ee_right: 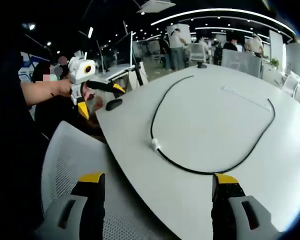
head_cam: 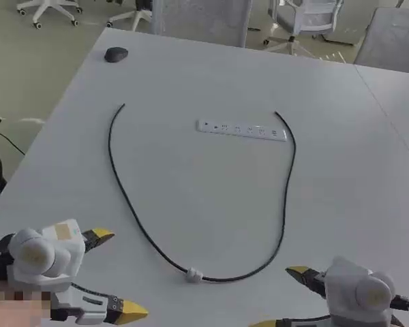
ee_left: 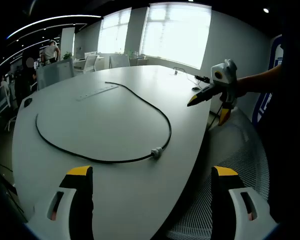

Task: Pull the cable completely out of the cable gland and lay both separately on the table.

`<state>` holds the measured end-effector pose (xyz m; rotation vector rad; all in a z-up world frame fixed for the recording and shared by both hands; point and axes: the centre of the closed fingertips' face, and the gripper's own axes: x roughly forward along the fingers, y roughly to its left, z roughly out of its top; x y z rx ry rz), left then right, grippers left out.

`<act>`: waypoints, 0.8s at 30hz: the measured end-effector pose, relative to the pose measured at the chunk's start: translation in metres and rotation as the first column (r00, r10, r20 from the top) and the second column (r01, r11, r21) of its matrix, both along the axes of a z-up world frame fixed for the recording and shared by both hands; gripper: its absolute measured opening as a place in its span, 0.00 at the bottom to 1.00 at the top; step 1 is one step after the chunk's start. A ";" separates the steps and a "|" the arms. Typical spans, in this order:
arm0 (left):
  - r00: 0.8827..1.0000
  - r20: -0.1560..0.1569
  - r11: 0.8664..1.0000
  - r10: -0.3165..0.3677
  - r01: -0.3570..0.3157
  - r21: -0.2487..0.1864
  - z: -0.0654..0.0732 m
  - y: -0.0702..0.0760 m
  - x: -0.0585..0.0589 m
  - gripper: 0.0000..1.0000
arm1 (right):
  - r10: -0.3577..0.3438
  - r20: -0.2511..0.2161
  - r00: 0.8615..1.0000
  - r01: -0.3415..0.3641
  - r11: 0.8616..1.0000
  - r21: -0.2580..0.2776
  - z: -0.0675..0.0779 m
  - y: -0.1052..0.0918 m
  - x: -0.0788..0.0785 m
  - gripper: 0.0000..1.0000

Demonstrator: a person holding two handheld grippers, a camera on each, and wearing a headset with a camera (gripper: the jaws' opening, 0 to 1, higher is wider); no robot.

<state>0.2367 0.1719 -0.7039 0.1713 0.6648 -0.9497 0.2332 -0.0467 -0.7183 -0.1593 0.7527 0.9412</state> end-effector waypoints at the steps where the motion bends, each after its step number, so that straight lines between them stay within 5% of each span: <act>1: 1.000 0.000 1.000 0.001 -0.001 -0.001 0.000 0.000 0.000 0.99 | -0.001 0.002 1.000 0.001 1.000 -0.003 0.000 -0.001 0.000 0.91; 16: 1.000 -0.001 1.000 0.013 -0.013 -0.010 0.002 0.002 0.001 0.99 | -0.025 -0.004 1.000 0.025 1.000 0.000 -0.001 -0.006 -0.006 0.92; 24: 1.000 0.002 0.999 0.030 -0.030 -0.012 0.004 0.000 0.003 0.99 | -0.021 -0.002 1.000 0.021 1.000 -0.005 0.001 -0.008 0.005 0.89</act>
